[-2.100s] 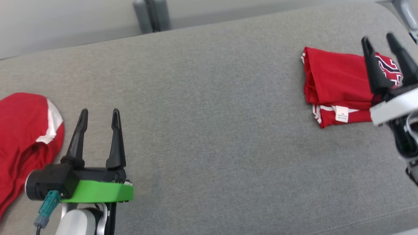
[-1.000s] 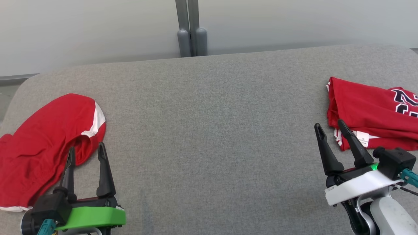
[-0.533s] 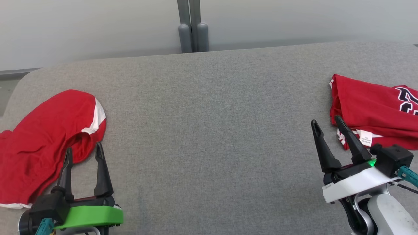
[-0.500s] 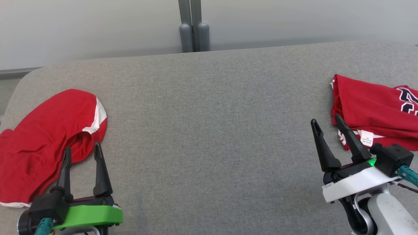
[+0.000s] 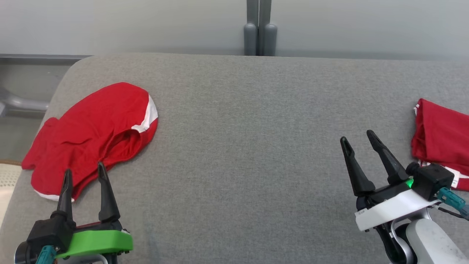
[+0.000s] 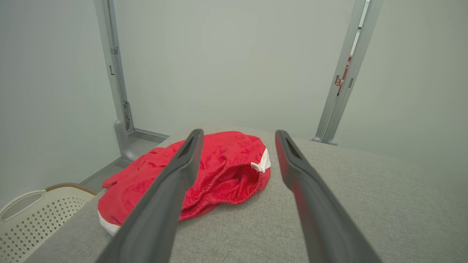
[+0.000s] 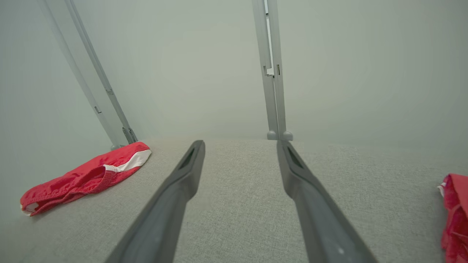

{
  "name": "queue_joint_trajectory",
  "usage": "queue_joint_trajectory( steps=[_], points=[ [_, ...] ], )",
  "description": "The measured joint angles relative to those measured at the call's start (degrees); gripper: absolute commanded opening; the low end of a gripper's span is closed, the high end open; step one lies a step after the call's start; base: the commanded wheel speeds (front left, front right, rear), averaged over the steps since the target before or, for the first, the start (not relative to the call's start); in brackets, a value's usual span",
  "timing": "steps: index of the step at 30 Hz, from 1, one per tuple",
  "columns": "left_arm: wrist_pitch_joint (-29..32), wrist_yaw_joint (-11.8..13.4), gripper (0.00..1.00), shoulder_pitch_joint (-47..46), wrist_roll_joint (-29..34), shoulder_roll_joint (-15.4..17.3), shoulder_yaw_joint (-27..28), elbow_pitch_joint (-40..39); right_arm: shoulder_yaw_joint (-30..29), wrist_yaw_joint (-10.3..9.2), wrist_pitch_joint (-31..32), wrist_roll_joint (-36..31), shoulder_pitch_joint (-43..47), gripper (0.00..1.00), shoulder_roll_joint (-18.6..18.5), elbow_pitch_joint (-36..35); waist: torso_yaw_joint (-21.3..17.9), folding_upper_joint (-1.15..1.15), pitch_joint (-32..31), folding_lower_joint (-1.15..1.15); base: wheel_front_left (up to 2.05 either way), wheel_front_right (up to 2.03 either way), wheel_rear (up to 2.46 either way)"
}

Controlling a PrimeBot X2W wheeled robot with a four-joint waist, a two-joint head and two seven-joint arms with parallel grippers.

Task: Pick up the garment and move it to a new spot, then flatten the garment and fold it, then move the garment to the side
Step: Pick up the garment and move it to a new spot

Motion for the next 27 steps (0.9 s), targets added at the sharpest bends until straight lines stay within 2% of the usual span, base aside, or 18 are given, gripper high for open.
queue_joint_trajectory(
  steps=[11, 16, 27],
  points=[
    [0.0, 0.29, 1.0, 1.09, -0.09, 0.09, 0.77, 0.54, 1.01, 0.0, 0.0, -0.51, 0.13, 1.0, 0.43, 1.21, 8.39, 0.0, -1.0, 0.0, 0.0, 0.0, 0.0],
    [0.01, 0.6, 1.0, 1.48, -0.48, 0.22, 0.86, 0.43, 1.21, 0.0, 0.0, -0.51, -0.18, 1.0, 0.34, 1.65, 10.96, 0.0, -1.06, 0.0, 0.0, 0.0, 0.0],
    [1.74, 1.1, 1.0, 0.65, -2.09, 1.1, 1.75, 0.18, 2.3, 0.0, 0.0, -0.35, -1.53, 1.0, -0.19, 1.81, 10.56, 0.0, 0.46, 0.0, 0.0, 0.0, 0.0]
  ],
)
